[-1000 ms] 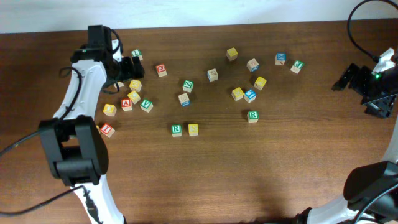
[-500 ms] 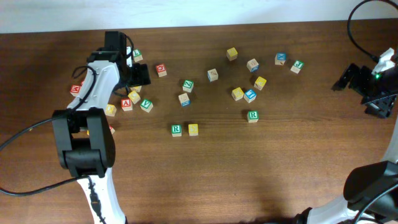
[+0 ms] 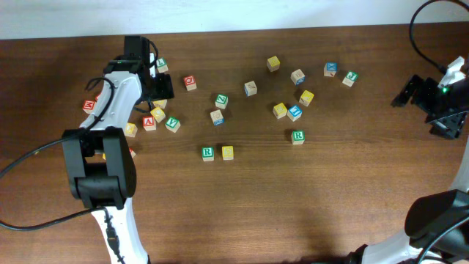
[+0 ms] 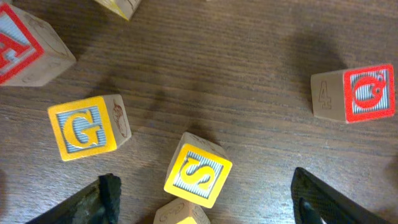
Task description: Spell out RSS
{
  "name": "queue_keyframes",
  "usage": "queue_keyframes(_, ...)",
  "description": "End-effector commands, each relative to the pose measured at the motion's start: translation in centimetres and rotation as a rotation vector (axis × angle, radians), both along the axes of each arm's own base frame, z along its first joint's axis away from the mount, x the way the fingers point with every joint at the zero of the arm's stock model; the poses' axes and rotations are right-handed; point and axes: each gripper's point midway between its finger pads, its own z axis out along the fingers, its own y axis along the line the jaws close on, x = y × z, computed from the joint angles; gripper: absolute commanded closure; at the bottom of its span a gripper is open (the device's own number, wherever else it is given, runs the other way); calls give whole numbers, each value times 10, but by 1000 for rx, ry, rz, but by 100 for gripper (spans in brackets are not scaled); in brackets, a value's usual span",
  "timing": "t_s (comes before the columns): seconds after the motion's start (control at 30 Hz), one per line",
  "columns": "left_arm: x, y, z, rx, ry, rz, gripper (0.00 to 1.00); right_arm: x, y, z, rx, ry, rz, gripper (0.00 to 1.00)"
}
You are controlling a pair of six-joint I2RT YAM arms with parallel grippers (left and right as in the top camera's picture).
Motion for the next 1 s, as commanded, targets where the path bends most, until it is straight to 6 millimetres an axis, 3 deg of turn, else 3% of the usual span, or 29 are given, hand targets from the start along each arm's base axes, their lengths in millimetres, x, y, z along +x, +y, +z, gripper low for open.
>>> queue_keyframes(0.0, 1, 0, -5, 16, 1, -8, 26, 0, 2, 0, 7, 0, -4, 2)
queue_keyframes(0.27, 1, 0, -13, 38, 11, -69, 26, 0, 2, 0, 6, 0, -4, 2)
queue_keyframes(0.53, -2, -8, -46, 43, 64, -181, 26, 0, 2, 0, 6, 0, -4, 2)
queue_keyframes(0.6, 1, -8, -45, 43, 52, -181, 29, 0, 2, 0, 6, 0, -4, 2)
queue_keyframes(0.8, 2, -9, -45, 42, 47, -181, 55, 0, 2, 0, 6, 0, -4, 2)
queue_keyframes(0.97, -1, -24, -44, -49, 53, -192, 56, 0, 2, 0, 6, 0, -4, 2)
